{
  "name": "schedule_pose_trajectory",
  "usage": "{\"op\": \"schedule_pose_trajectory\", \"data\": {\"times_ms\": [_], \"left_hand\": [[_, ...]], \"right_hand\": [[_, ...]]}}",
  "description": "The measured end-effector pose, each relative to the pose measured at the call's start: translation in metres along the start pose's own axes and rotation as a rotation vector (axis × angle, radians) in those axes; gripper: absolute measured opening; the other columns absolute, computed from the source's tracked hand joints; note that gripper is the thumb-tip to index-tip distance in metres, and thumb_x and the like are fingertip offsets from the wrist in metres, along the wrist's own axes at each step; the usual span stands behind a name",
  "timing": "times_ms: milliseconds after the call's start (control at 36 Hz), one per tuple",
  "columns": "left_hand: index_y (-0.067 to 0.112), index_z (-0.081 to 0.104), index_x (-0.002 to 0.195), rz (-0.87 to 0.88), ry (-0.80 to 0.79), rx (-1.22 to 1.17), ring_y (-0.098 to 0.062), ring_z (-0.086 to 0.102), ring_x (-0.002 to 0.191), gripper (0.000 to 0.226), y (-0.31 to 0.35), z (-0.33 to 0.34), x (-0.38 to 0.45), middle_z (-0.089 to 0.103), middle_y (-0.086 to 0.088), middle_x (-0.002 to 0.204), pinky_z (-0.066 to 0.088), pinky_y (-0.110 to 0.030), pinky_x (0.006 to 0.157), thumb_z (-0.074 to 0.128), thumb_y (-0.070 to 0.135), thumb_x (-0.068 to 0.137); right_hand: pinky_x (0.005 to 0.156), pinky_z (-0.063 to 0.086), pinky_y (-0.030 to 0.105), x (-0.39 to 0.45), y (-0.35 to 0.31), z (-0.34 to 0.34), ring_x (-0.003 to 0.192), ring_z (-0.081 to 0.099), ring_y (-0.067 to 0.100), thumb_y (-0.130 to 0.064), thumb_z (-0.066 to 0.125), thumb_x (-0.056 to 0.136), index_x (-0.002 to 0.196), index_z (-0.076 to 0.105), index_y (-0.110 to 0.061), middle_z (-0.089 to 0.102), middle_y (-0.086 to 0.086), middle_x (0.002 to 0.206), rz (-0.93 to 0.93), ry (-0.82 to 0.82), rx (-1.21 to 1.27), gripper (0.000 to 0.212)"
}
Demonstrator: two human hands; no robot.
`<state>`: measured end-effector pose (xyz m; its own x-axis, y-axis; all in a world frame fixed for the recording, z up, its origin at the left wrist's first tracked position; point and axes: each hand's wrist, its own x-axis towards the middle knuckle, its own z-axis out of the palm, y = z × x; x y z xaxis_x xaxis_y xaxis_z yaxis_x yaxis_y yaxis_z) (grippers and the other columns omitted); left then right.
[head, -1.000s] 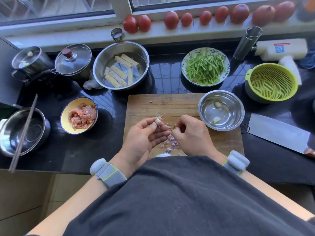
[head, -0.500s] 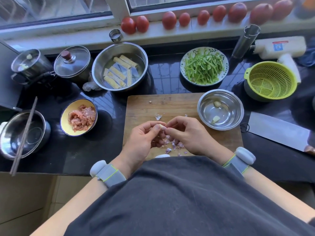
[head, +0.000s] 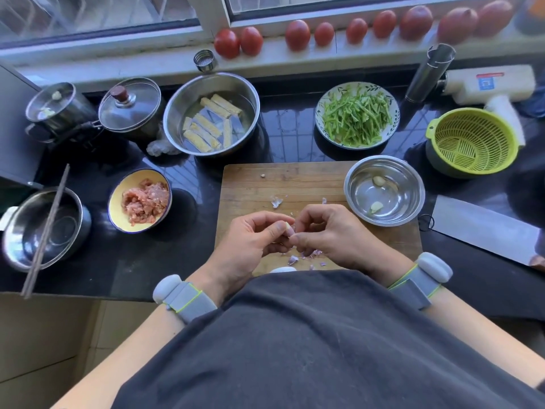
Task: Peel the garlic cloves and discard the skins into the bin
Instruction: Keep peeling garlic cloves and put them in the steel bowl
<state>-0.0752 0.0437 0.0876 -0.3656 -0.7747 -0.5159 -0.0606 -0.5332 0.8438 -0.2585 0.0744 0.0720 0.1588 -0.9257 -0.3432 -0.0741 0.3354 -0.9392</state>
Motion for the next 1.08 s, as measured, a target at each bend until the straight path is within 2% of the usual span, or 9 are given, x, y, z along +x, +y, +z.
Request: {"op": "schedule_pose_trajectory", "data": {"times_ms": [222, 444, 583, 639, 722, 806, 917, 1028, 1083], "left_hand": [[-0.003, 0.07, 0.102, -0.065, -0.01, -0.132, -0.022, 0.065, 0.073, 0.016, 0.003, -0.001, -0.001, 0.071, -0.013, 0.083, 0.059, -0.028, 0.071, 0.059, 0.004, 0.094], [-0.005, 0.069, 0.107, -0.1, 0.063, -0.201, -0.028, 0.072, 0.082, 0.022, 0.003, -0.001, 0.001, 0.074, -0.019, 0.093, 0.061, -0.032, 0.079, 0.065, 0.008, 0.09], [-0.004, 0.07, 0.1, -0.121, 0.149, -0.251, -0.028, 0.072, 0.087, 0.013, 0.004, -0.001, 0.002, 0.074, -0.018, 0.098, 0.06, -0.033, 0.082, 0.065, 0.006, 0.093], [-0.007, 0.068, 0.106, -0.147, 0.17, -0.274, -0.028, 0.072, 0.088, 0.02, 0.004, -0.002, 0.003, 0.074, -0.02, 0.101, 0.06, -0.033, 0.082, 0.066, 0.007, 0.092], [-0.01, 0.065, 0.112, -0.173, 0.205, -0.289, -0.029, 0.074, 0.09, 0.028, 0.004, -0.001, 0.004, 0.074, -0.021, 0.105, 0.06, -0.033, 0.083, 0.068, 0.005, 0.09], [-0.012, 0.062, 0.114, -0.169, 0.214, -0.288, -0.03, 0.074, 0.093, 0.031, 0.004, 0.002, 0.004, 0.074, -0.021, 0.105, 0.06, -0.035, 0.087, 0.069, 0.002, 0.088], [-0.009, 0.063, 0.108, -0.172, 0.193, -0.335, -0.028, 0.074, 0.091, 0.035, 0.008, 0.007, 0.005, 0.074, -0.023, 0.1, 0.061, -0.034, 0.085, 0.075, 0.003, 0.077], [-0.002, 0.064, 0.093, -0.181, 0.176, -0.367, -0.026, 0.073, 0.084, 0.006, 0.008, 0.007, 0.006, 0.073, -0.02, 0.092, 0.06, -0.033, 0.087, 0.066, -0.004, 0.087], [0.001, 0.064, 0.087, -0.173, 0.163, -0.376, -0.024, 0.072, 0.084, 0.006, 0.008, 0.006, 0.006, 0.073, -0.017, 0.089, 0.059, -0.034, 0.09, 0.066, -0.005, 0.087]], "right_hand": [[0.058, 0.049, 0.025, -0.001, -0.002, 0.0, 0.057, 0.061, 0.015, 0.001, 0.075, 0.086, 0.078, 0.066, -0.002, 0.065, 0.002, 0.064, -0.057, -0.015, 0.013, 0.013], [0.054, 0.049, 0.022, 0.002, 0.003, 0.004, 0.052, 0.058, 0.01, -0.007, 0.077, 0.087, 0.077, 0.065, 0.0, 0.063, 0.001, 0.06, -0.103, 0.153, -0.037, 0.017], [0.063, 0.06, 0.037, 0.009, 0.021, 0.003, 0.054, 0.065, 0.015, -0.014, 0.077, 0.087, 0.075, 0.07, -0.009, 0.068, 0.002, 0.061, 0.018, 0.314, -0.189, 0.014], [0.077, 0.06, 0.042, 0.012, 0.032, 0.001, 0.067, 0.071, 0.016, -0.022, 0.07, 0.093, 0.09, 0.078, -0.019, 0.074, -0.003, 0.075, 0.111, 0.326, -0.381, 0.009], [0.091, 0.054, 0.037, 0.009, 0.033, 0.002, 0.09, 0.071, 0.019, -0.029, 0.064, 0.096, 0.124, 0.07, -0.023, 0.074, -0.007, 0.099, 0.151, 0.323, -0.549, 0.028], [0.08, 0.056, 0.03, 0.005, 0.02, 0.01, 0.077, 0.066, 0.008, -0.032, 0.077, 0.087, 0.112, 0.069, -0.023, 0.066, -0.015, 0.088, -0.014, 0.351, -0.473, 0.027], [0.072, 0.055, 0.03, 0.003, 0.011, 0.021, 0.071, 0.061, 0.006, -0.035, 0.08, 0.079, 0.107, 0.064, -0.026, 0.057, -0.017, 0.094, -0.257, 0.32, -0.594, 0.034], [0.066, 0.054, 0.038, 0.009, 0.014, 0.022, 0.074, 0.061, 0.011, -0.036, 0.069, 0.086, 0.095, 0.072, -0.022, 0.065, -0.009, 0.087, -0.427, 0.403, -0.644, 0.017], [0.066, 0.054, 0.035, 0.01, 0.016, 0.022, 0.074, 0.064, 0.012, -0.026, 0.074, 0.088, 0.091, 0.077, -0.019, 0.069, -0.007, 0.084, -0.48, 0.46, -0.595, 0.009]]}}
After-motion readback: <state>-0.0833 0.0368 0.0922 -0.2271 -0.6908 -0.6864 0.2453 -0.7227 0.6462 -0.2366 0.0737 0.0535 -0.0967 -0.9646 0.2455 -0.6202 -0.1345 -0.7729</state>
